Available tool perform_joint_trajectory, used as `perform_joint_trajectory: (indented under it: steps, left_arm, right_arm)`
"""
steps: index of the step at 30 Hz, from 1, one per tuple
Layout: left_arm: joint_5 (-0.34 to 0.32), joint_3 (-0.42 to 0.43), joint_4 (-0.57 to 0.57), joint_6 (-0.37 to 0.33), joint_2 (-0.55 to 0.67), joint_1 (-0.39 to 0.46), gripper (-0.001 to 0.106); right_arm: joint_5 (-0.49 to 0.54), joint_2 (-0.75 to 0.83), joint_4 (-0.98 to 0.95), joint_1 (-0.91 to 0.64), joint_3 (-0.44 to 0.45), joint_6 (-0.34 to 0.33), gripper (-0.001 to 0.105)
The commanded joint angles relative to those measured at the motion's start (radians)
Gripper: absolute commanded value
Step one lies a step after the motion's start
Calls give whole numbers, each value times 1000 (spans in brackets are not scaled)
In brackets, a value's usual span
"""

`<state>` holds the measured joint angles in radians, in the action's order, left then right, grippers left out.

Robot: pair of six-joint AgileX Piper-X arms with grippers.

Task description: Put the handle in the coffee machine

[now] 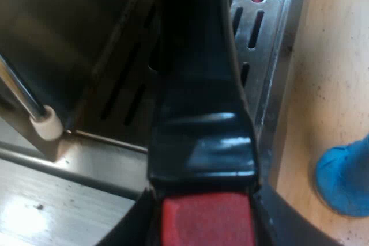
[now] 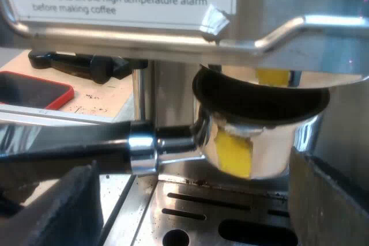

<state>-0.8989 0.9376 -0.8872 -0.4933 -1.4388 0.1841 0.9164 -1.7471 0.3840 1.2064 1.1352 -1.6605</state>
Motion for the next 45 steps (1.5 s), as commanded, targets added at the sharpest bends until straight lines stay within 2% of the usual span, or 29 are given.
perform_joint_trajectory:
  steps: [1, 13, 28, 33, 37, 42, 45]
  left_arm:
    - [-60, 19, 11, -4, 5, -10, 0]
    - [-68, 22, 85, -26, -3, -24, 0]
    - [-98, 43, 104, -28, -3, -24, 0]
    - [-120, 81, 100, -119, -3, -24, 0]
    - [-157, 121, 50, -134, -3, -26, 0]
    - [-157, 151, -37, -129, -3, -26, 0]
    - [-157, 181, -111, -89, -3, -26, 0]
  right_arm:
    - [-1, 2, 9, -4, 4, -12, 69]
    - [-1, 2, 9, -4, 4, -12, 69]
    - [-1, 2, 0, -4, 4, -12, 69]
    - [-1, 2, 0, -4, 4, -12, 69]
    - [-1, 2, 0, -4, 4, -12, 69]
    - [-1, 2, 0, -4, 4, -12, 69]
    - [-1, 2, -2, -4, 4, -12, 69]
